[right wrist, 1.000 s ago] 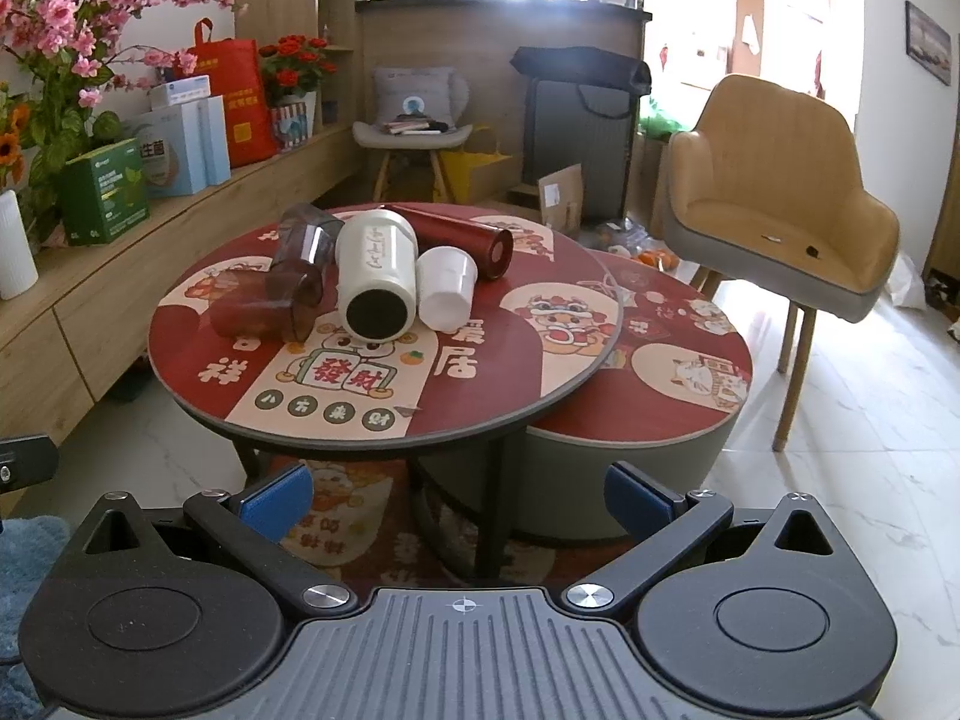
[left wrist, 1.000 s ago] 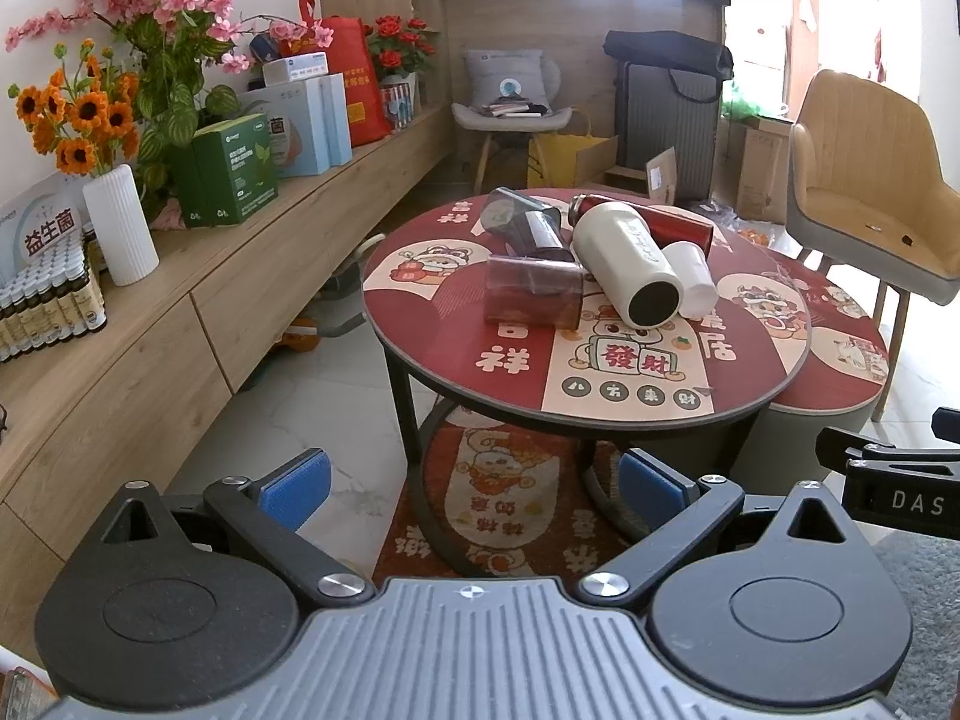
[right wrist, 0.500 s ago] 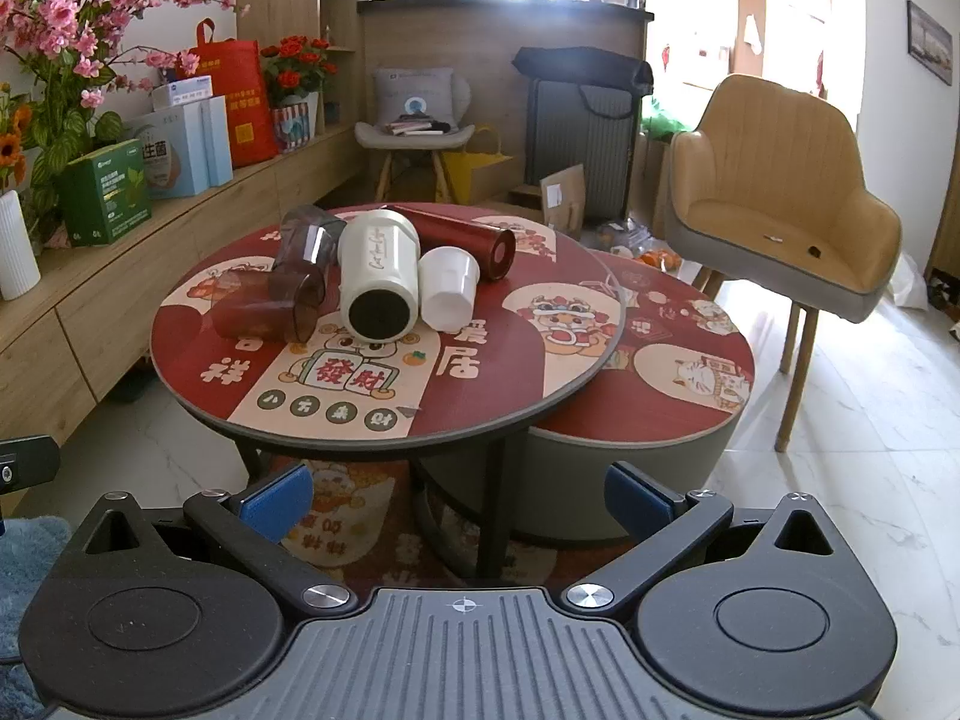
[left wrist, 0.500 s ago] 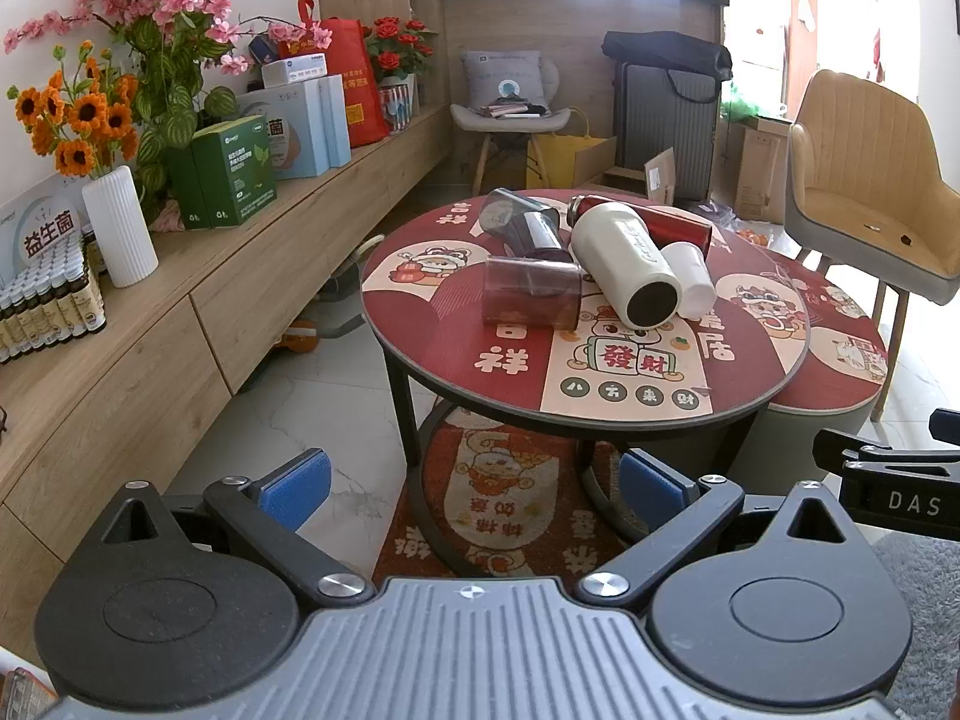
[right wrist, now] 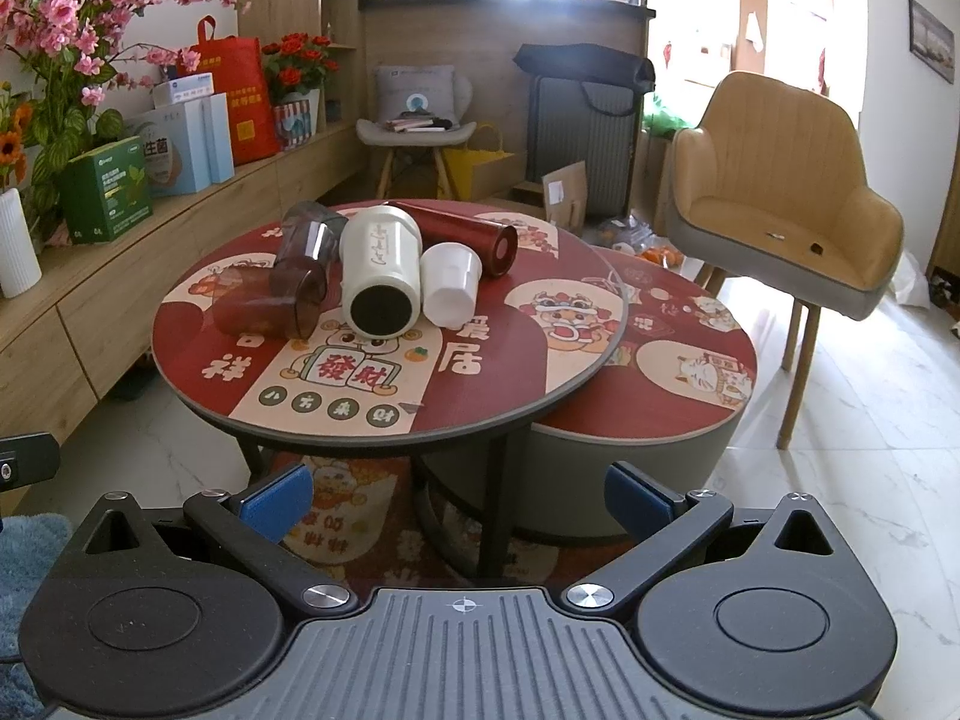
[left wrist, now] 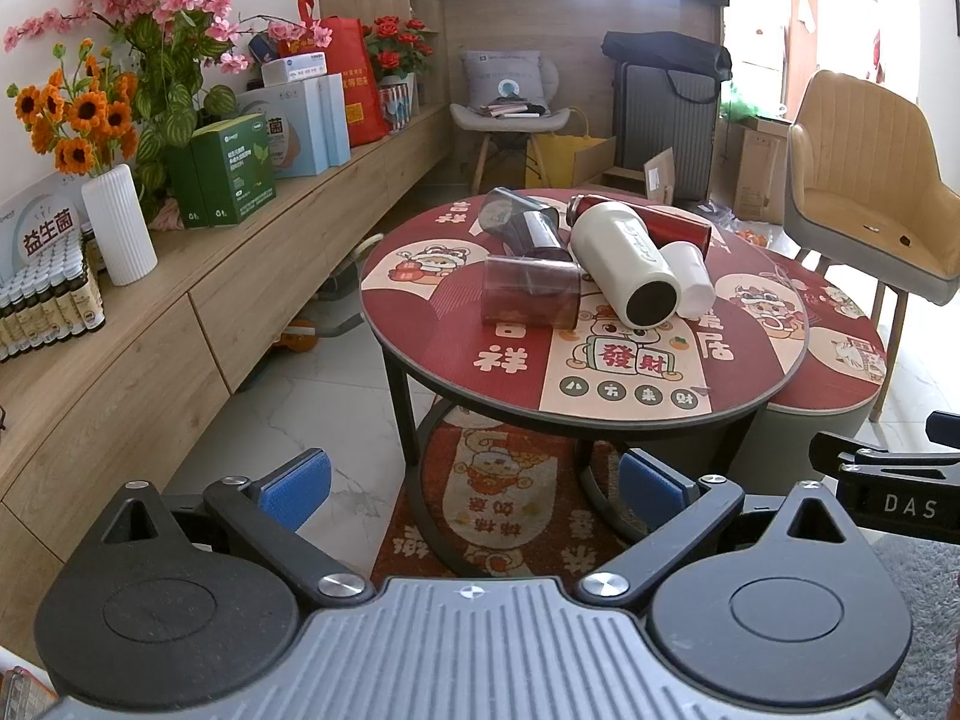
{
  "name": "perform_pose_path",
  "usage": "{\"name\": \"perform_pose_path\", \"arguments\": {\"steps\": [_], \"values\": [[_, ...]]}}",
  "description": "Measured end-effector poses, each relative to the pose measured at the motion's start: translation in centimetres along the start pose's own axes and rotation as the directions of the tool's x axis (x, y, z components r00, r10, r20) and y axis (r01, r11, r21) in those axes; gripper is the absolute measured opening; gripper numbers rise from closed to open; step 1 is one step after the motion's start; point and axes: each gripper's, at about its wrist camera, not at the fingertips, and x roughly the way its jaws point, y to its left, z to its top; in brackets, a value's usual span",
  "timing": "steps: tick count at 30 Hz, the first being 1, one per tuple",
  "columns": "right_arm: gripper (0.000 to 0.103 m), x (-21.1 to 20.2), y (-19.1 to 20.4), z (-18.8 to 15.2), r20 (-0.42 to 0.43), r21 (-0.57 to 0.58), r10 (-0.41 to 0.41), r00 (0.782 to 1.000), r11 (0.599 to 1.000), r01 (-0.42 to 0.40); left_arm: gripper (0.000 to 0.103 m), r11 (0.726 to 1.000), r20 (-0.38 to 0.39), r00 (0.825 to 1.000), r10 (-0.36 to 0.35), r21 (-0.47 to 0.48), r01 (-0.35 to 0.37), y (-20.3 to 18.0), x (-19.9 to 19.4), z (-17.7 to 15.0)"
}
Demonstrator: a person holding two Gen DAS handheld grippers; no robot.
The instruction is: Flip cup upright
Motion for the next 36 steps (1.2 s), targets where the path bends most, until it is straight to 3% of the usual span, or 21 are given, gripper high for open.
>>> {"name": "perform_pose_path", "arguments": {"steps": [36], "values": [[0.103,0.7,0.7,-1.1,-0.027,0.001,0.004,1.0,1.0,-0.004,0.103,1.0,-0.022,1.0,-0.003,-0.002,0.003,0.0,0.5,-0.1]]}}
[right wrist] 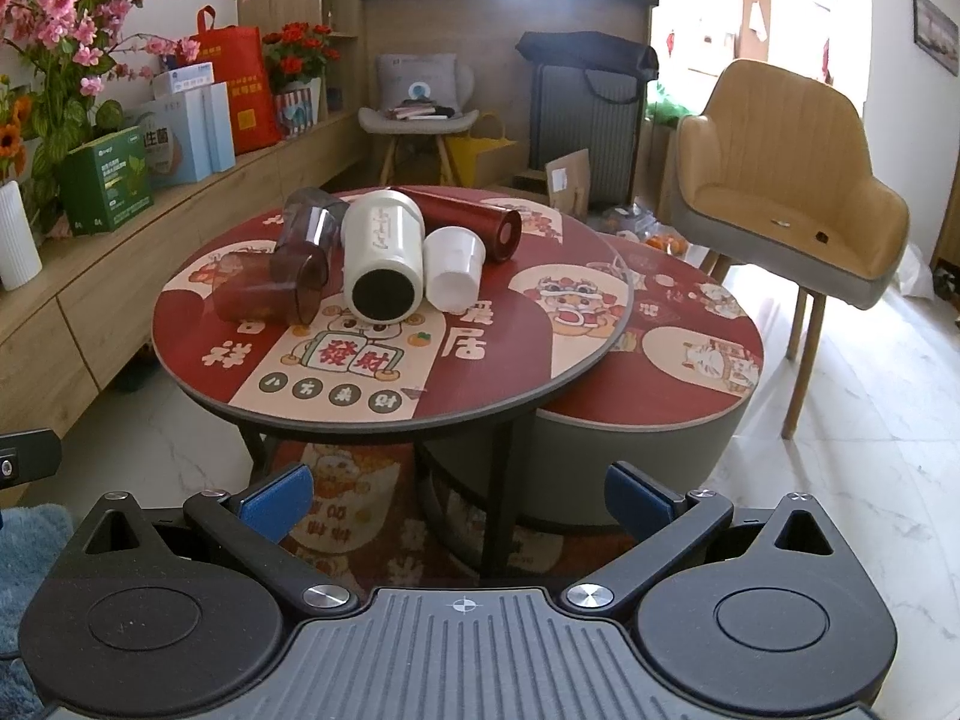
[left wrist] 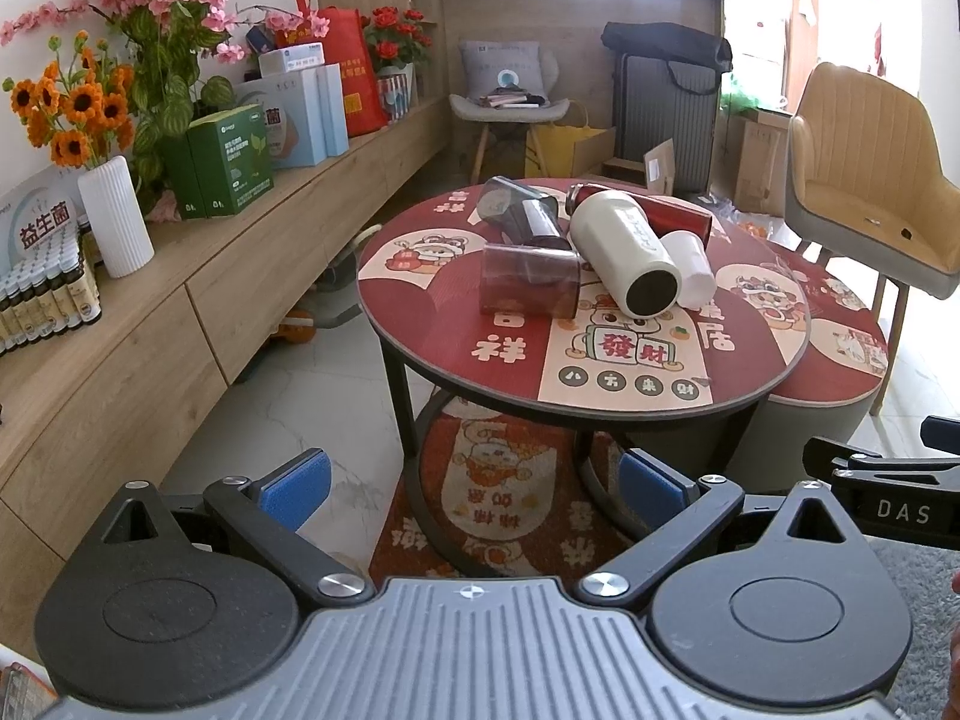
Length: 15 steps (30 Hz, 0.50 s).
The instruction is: Flip cup upright
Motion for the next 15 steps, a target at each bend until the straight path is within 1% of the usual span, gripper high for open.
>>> {"name": "perform_pose_path", "arguments": {"steps": [15], "values": [[0.103,1.4,-0.7,0.9,-0.037,0.011,0.011,0.999,1.0,-0.01,0.103,1.0,-0.045,0.999,-0.001,-0.007,0.001,0.3,1.8,0.8]]}}
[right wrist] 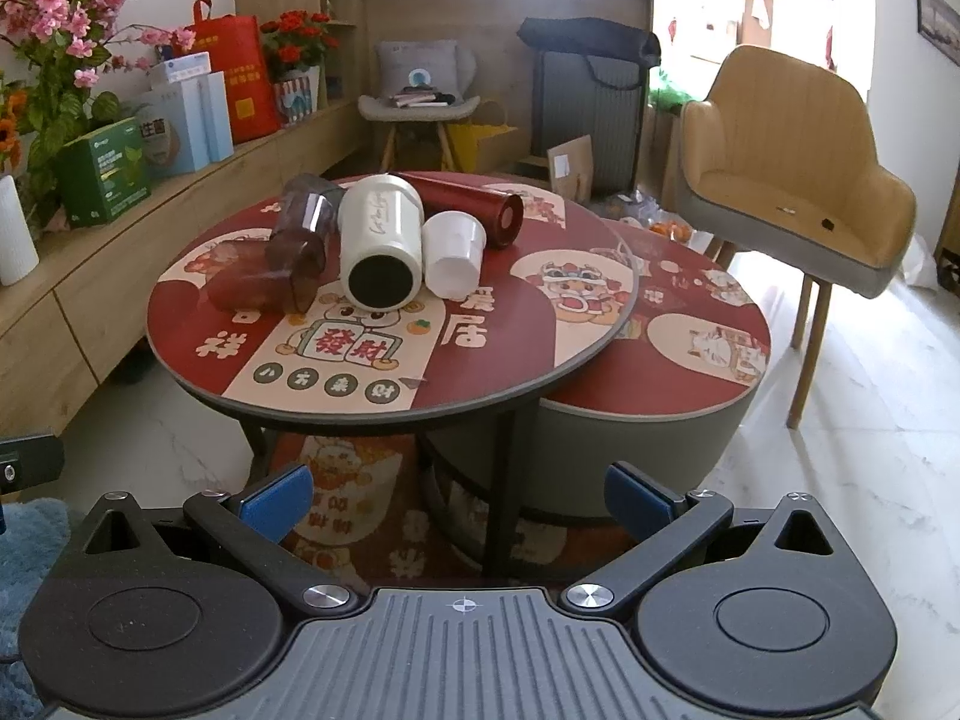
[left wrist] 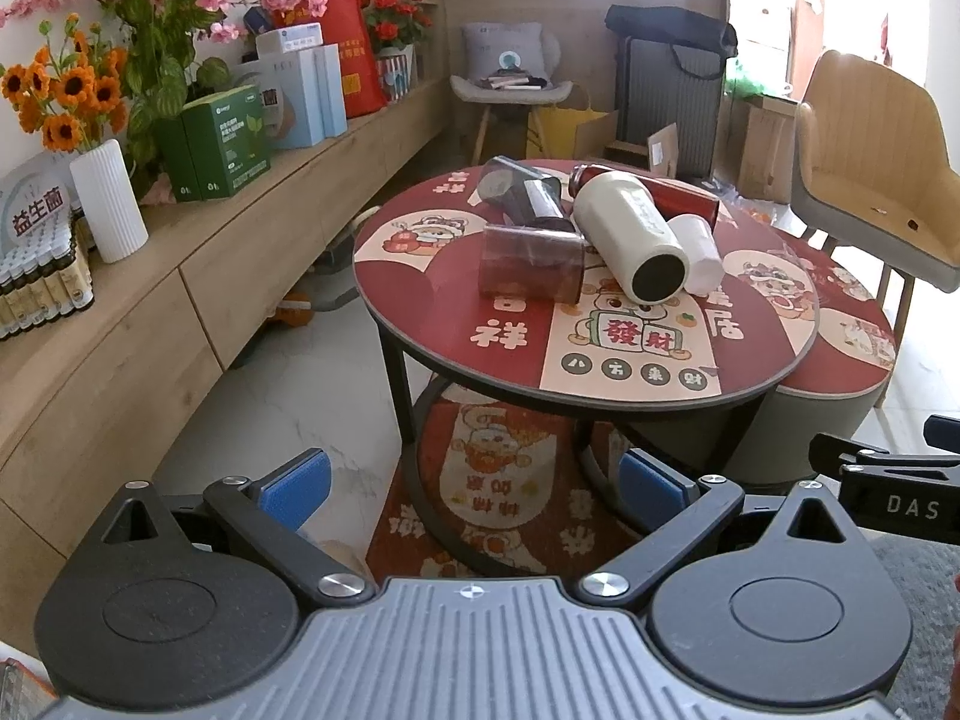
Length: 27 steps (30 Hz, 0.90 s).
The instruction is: Flip cup upright
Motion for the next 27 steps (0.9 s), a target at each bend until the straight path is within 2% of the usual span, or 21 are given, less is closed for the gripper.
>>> {"name": "perform_pose_path", "arguments": {"steps": [6,12,23,27], "values": [[0.103,1.7,-0.7,1.7,0.001,0.011,0.006,1.0,1.0,-0.006,0.103,0.999,-0.001,1.0,0.01,-0.038,-0.011,1.0,2.0,2.0],[0.103,5.1,-2.2,4.4,0.002,0.036,0.011,1.0,0.999,-0.011,0.103,0.999,0.019,0.999,0.027,-0.047,-0.026,1.2,4.5,4.7],[0.103,11.8,-3.0,8.6,-0.015,-0.01,0.092,0.996,0.996,-0.092,0.103,0.996,0.022,0.999,0.046,-0.074,-0.044,1.0,9.8,8.8],[0.103,13.6,-3.3,9.8,-0.023,-0.042,0.088,0.996,0.995,-0.089,0.103,0.995,0.026,0.999,0.043,-0.094,-0.04,0.7,12.0,9.3]]}}
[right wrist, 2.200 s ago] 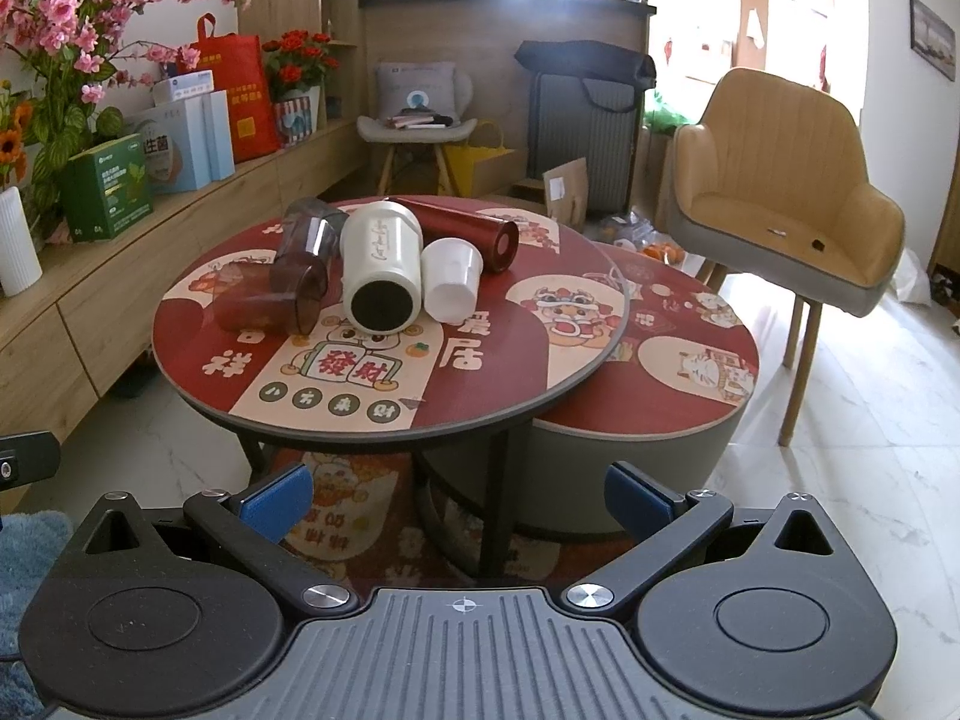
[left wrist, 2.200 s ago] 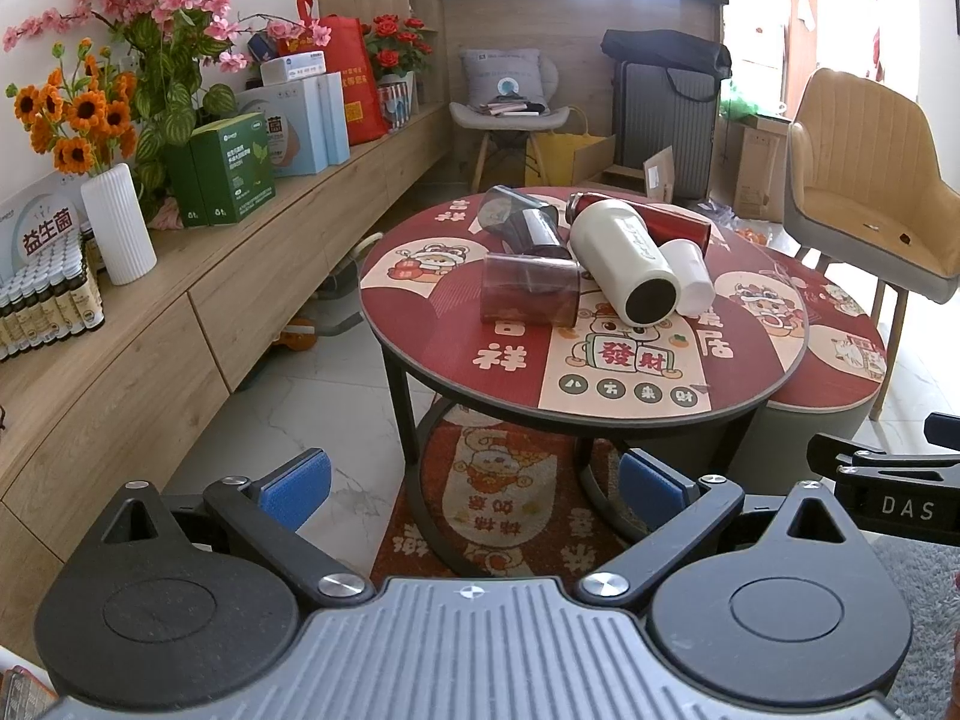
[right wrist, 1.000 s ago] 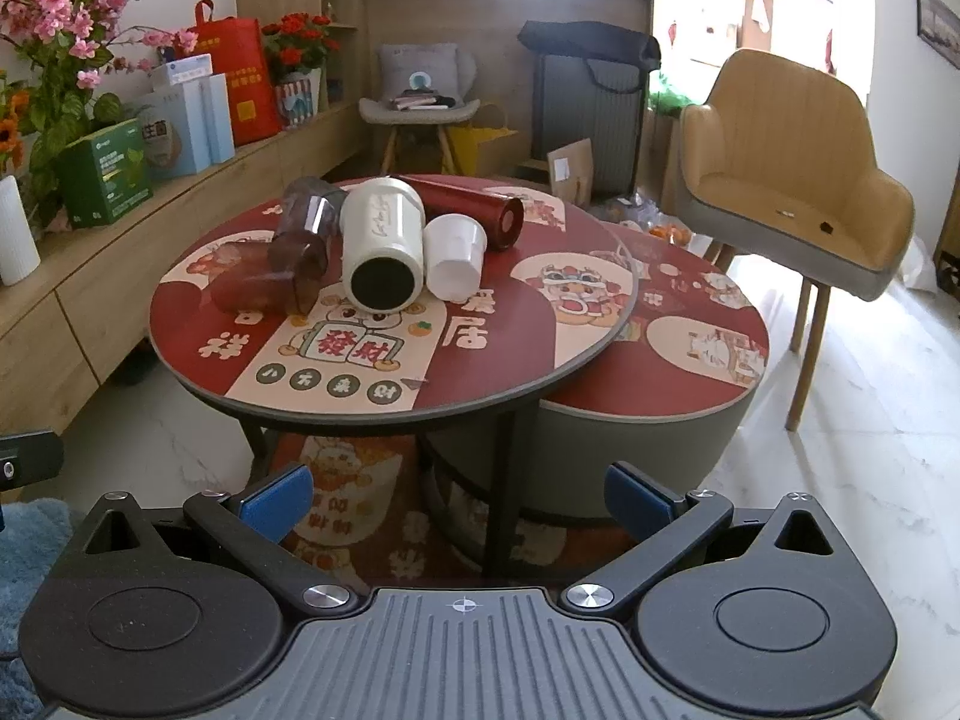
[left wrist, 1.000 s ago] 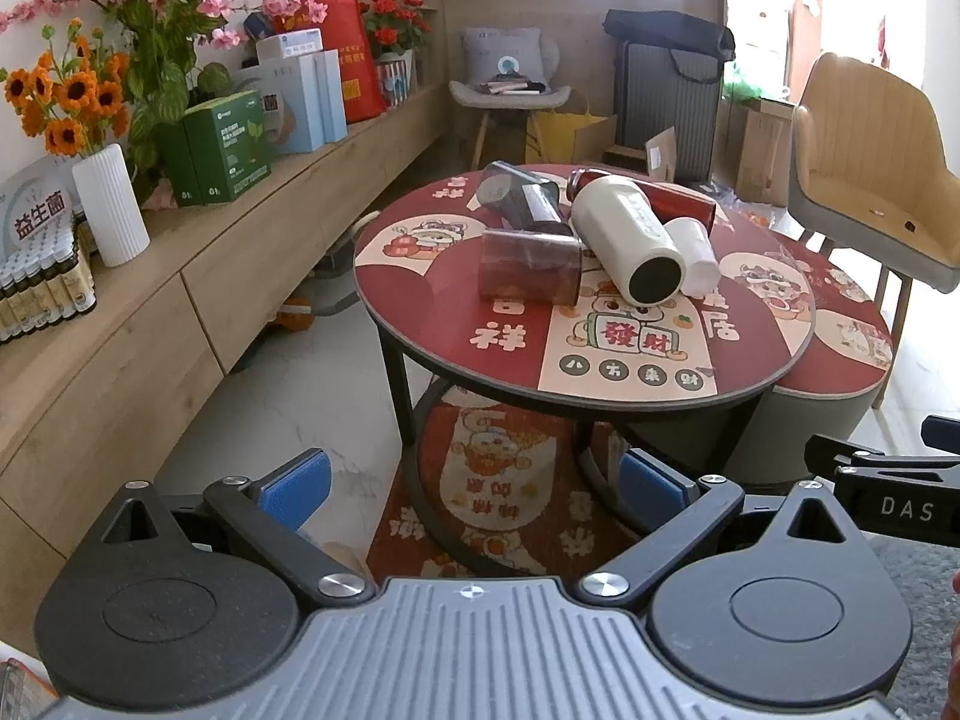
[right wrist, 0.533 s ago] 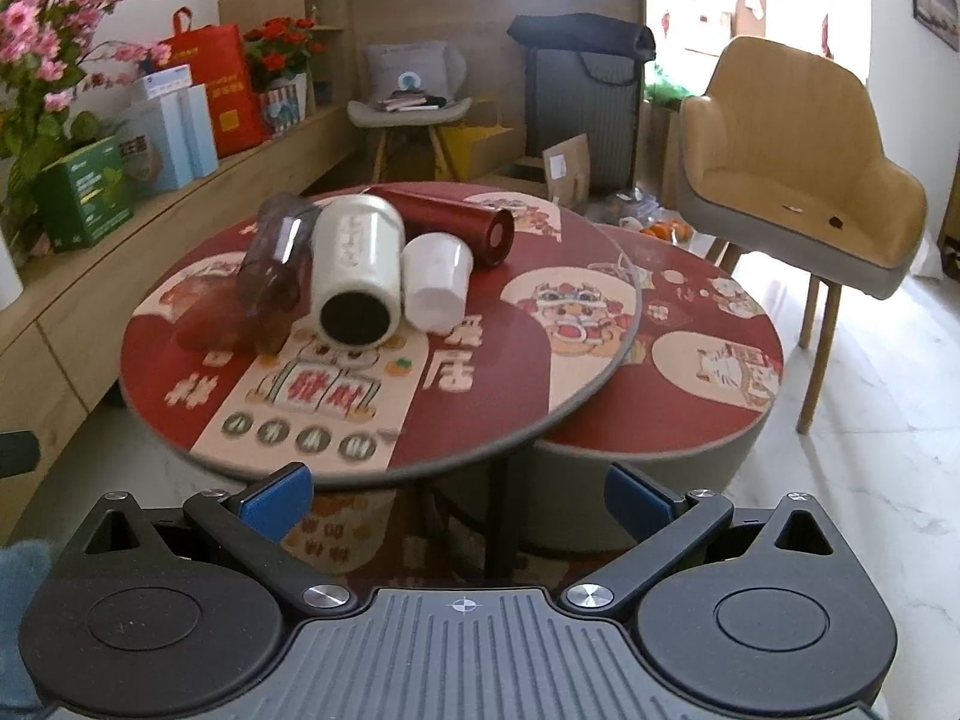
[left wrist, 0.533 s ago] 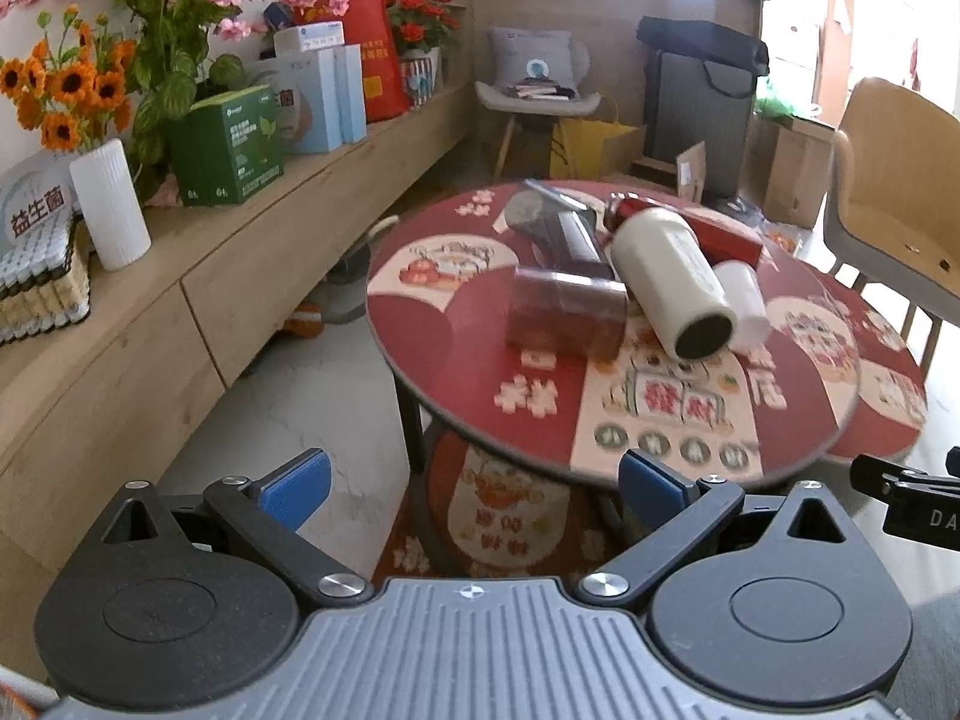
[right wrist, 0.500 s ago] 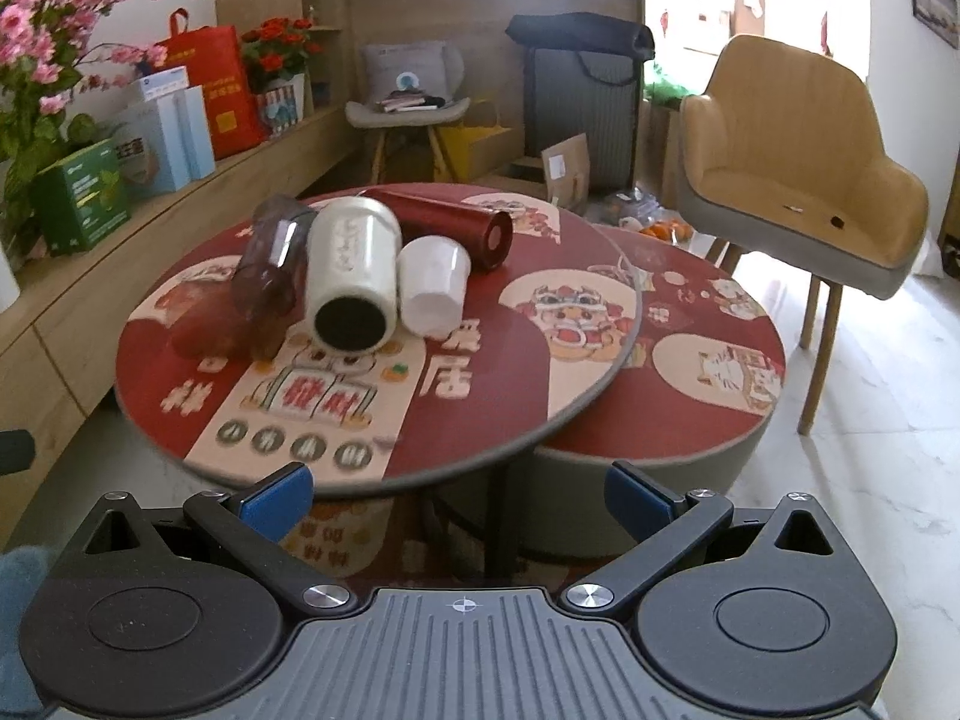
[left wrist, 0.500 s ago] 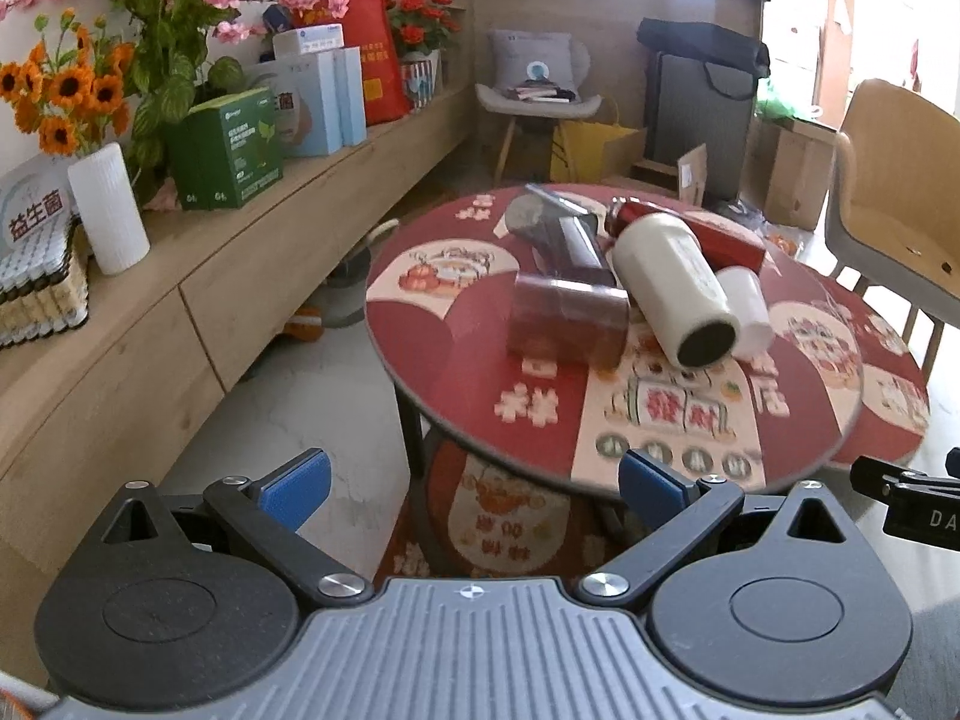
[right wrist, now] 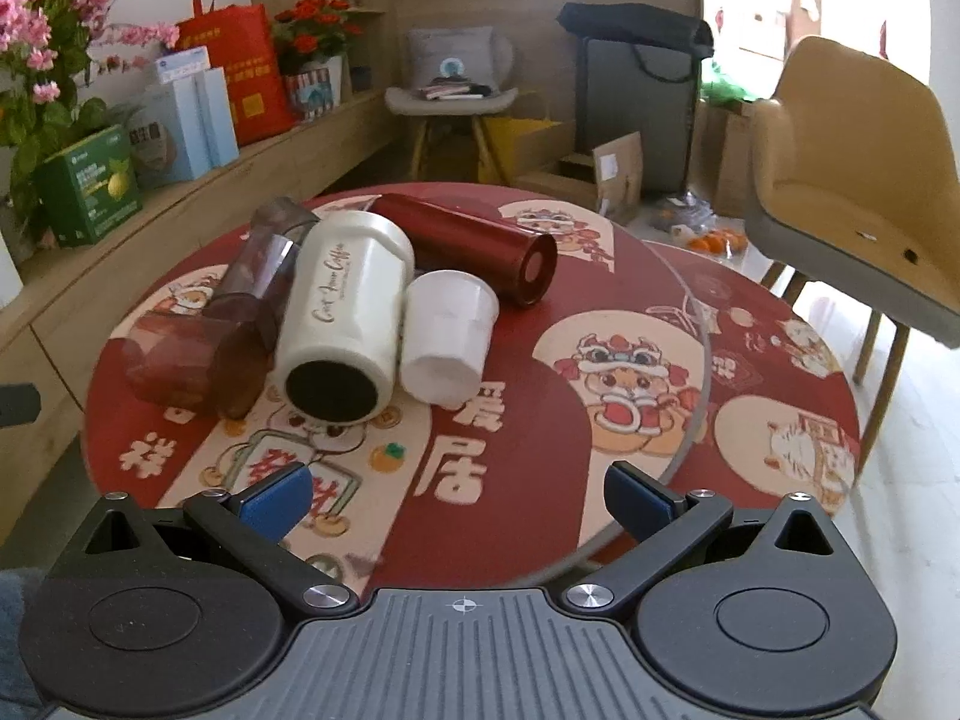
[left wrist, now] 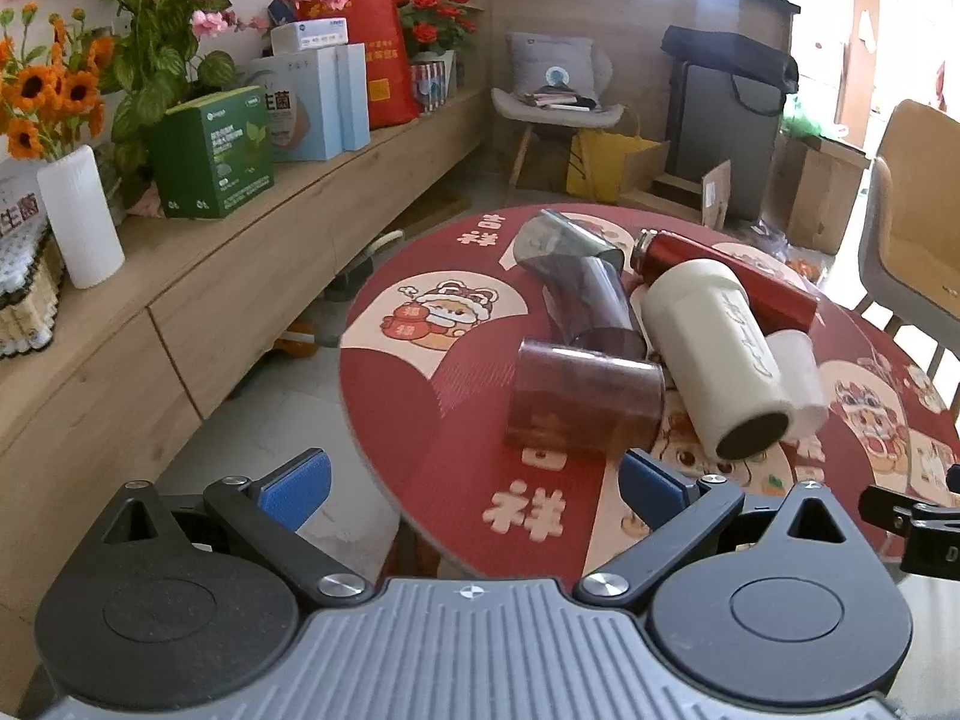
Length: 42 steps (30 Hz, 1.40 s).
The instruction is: Flip cup upright
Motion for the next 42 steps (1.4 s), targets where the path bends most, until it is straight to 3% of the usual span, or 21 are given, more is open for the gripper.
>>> {"name": "perform_pose_path", "arguments": {"steps": [7,13,17,20,22,24,32,35,37,42], "values": [[0.103,2.4,-1.8,2.2,0.037,-0.014,0.017,0.999,1.0,-0.017,0.103,1.0,0.003,1.0,-0.001,0.006,0.001,-0.7,3.1,-1.3],[0.102,6.1,-3.1,4.2,-0.026,0.021,0.041,0.999,0.999,-0.04,0.103,0.999,-0.006,0.999,-0.034,-0.018,0.034,0.2,4.8,-2.2],[0.099,7.4,-2.7,5.0,-0.022,0.013,0.033,0.999,0.999,-0.033,0.103,0.999,-0.029,0.999,-0.04,-0.025,0.04,0.5,5.6,-2.7],[0.092,8.1,-2.4,5.7,-0.015,0.021,0.047,0.999,0.999,-0.047,0.103,0.998,-0.046,0.997,-0.069,-0.005,0.069,0.3,5.8,-3.0],[0.078,8.6,-2.3,6.0,-0.011,0.037,0.033,0.999,0.999,-0.032,0.103,0.997,-0.038,0.996,-0.08,0.004,0.08,0.3,5.6,-2.9],[0.073,9.1,-2.4,6.2,-0.02,0.066,0.039,0.999,0.997,-0.038,0.103,0.995,-0.029,0.995,-0.095,-0.004,0.095,0.7,5.4,-2.7],[0.071,10.6,-1.9,6.4,-0.047,0.135,0.077,0.996,0.988,-0.07,0.103,0.993,-0.011,0.994,-0.113,-0.037,0.112,1.6,5.3,-2.3],[0.065,11.3,-2.3,6.3,-0.075,0.196,0.098,0.992,0.977,-0.082,0.103,0.992,-0.009,0.993,-0.118,-0.054,0.118,2.1,5.4,-2.2],[0.05,11.7,-3.0,6.0,-0.085,0.281,0.148,0.985,0.952,-0.119,0.103,0.99,-0.01,0.992,-0.125,-0.065,0.124,2.3,5.4,-2.1],[0.048,10.9,-3.7,5.2,-0.083,0.317,0.147,0.986,0.942,-0.114,0.103,0.989,-0.004,0.992,-0.129,-0.068,0.129,2.3,5.2,-2.2]]}}
